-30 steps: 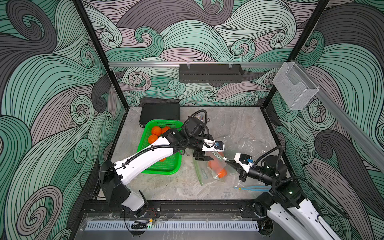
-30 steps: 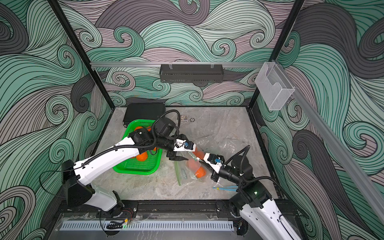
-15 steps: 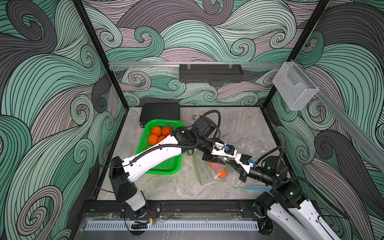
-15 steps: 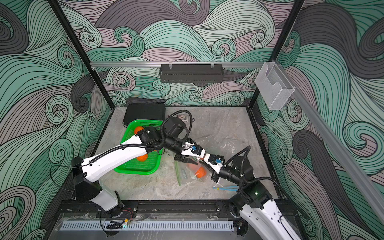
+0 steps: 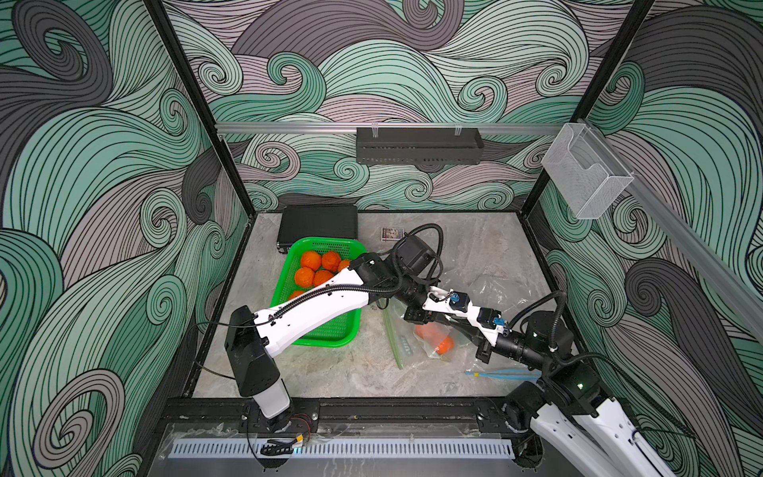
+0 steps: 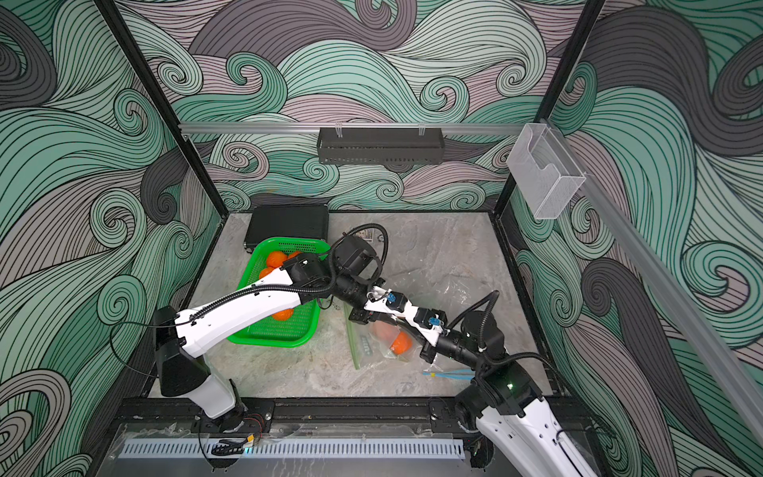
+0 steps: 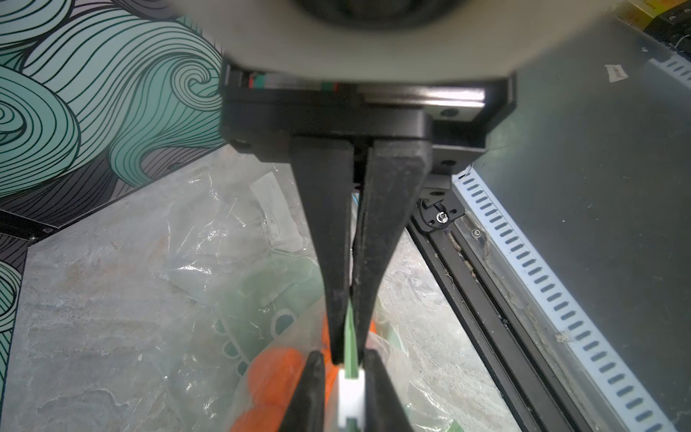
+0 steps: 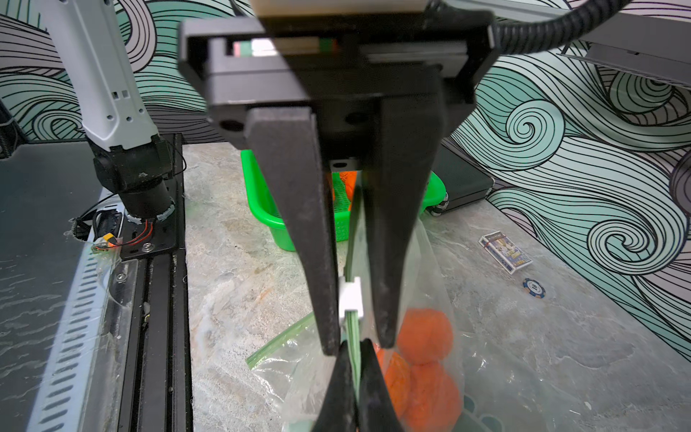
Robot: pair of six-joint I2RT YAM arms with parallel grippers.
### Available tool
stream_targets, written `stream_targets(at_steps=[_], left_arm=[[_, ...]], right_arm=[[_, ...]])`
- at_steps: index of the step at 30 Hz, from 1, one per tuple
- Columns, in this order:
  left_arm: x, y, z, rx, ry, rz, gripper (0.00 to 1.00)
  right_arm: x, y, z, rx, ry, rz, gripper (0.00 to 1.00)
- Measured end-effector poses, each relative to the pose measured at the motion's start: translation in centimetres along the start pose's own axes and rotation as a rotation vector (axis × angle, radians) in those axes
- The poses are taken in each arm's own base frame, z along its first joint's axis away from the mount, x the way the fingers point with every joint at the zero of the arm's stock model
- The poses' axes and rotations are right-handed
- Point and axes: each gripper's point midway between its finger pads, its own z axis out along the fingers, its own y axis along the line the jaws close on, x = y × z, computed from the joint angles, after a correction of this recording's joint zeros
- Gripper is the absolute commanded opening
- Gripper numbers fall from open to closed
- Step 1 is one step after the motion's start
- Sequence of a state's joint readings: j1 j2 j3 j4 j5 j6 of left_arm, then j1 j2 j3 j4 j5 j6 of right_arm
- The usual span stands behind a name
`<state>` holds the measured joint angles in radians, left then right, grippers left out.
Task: Open the zip-top bag and take out the orange
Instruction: Unzip the zipper on the zipper food storage bag.
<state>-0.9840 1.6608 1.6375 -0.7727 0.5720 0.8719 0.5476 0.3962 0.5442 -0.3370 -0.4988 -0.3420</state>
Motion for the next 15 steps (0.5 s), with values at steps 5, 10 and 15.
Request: stream_targets(at_steps=[5, 10, 15], left_arm=[[0.2, 0.2, 0.0, -0.015, 0.015, 0.000, 0.01], [0.1, 0.7, -0.5, -0.074, 0.035, 0.030, 0.00], [0.6, 1.1, -1.8, -0.142, 0.065, 0.040, 0.00]], right_arm=[[0.2, -0.1, -0.2, 0.013, 0.008, -0.001, 0.00], [-0.2, -0.3, -0.7, 0.041, -0.009, -0.024, 0.00], [-0.7, -0.7, -1.4, 0.086, -0.030, -0.047, 0.00]])
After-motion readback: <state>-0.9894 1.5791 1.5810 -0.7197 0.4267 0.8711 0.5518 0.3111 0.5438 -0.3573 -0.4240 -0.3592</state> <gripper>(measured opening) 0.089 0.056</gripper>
